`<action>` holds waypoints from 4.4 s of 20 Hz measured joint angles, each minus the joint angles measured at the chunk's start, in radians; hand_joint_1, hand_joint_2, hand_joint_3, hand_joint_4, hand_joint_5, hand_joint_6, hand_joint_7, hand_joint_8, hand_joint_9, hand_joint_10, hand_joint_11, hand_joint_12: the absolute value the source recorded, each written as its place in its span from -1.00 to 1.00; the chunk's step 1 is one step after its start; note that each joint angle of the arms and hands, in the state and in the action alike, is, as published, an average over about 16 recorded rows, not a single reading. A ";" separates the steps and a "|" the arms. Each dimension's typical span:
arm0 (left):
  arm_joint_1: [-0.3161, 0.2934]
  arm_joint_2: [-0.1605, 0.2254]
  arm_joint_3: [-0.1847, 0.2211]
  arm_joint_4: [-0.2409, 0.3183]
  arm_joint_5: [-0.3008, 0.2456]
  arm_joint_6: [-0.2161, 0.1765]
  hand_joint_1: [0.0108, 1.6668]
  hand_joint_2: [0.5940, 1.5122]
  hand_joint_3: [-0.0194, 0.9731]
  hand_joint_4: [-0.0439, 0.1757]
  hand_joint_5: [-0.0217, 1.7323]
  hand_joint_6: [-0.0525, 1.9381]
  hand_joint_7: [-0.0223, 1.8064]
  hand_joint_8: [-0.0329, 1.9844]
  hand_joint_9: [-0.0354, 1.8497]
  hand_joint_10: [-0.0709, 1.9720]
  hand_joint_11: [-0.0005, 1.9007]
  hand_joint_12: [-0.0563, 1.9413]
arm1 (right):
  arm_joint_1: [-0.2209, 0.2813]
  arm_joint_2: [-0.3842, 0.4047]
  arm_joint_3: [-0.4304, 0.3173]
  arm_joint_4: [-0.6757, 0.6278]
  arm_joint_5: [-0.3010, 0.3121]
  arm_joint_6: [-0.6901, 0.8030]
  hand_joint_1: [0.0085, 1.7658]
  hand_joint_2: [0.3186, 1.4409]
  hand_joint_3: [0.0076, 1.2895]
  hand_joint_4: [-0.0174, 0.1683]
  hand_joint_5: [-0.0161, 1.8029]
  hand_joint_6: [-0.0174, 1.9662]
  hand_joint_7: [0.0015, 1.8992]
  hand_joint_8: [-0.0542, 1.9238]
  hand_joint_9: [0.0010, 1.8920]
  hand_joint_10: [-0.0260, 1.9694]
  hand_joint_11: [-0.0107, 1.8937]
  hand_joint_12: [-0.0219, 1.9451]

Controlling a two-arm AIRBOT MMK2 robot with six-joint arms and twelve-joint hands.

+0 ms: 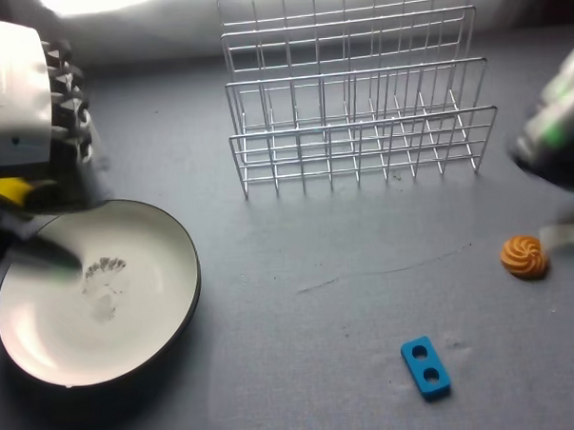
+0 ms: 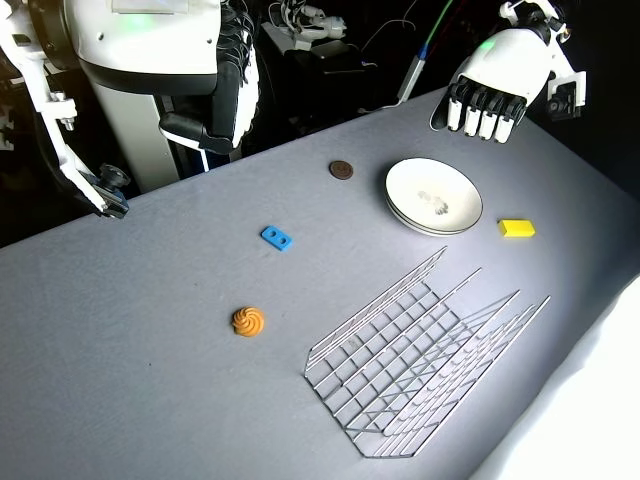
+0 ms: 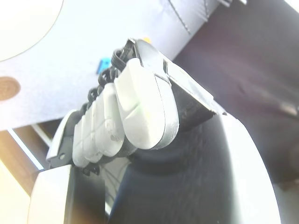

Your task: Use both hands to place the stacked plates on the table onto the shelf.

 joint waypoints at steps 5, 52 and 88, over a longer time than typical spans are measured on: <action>-0.001 0.000 -0.001 0.032 -0.004 -0.024 -0.97 -0.02 -0.82 -0.64 -0.75 -0.78 -0.78 -0.80 -0.73 -0.73 -0.72 -0.71 | 0.000 -0.002 0.000 0.002 -0.005 -0.002 -0.83 0.54 -0.96 -0.73 -0.71 -0.65 -0.71 -0.64 -0.70 -0.66 -0.61 -0.70; 0.659 -0.160 0.409 -0.207 -0.202 0.233 -0.99 0.03 -0.88 -0.63 -0.95 -0.96 -0.96 -0.98 -0.94 -0.93 -0.98 -0.96 | -0.114 -0.067 0.000 0.108 -0.035 -0.240 0.27 0.33 -0.98 -0.79 -0.96 -0.96 -0.99 -0.93 -0.98 -0.97 -0.96 -0.97; 0.555 -0.216 0.315 -0.154 -0.063 0.150 -0.99 0.04 -0.92 -0.61 -0.97 -0.94 -0.99 -0.98 -0.94 -0.92 -0.98 -0.96 | -0.041 -0.376 0.060 0.117 -0.315 -0.521 0.31 0.44 -0.98 -0.79 -0.93 -0.96 -0.99 -0.93 -0.98 -0.97 -0.96 -0.96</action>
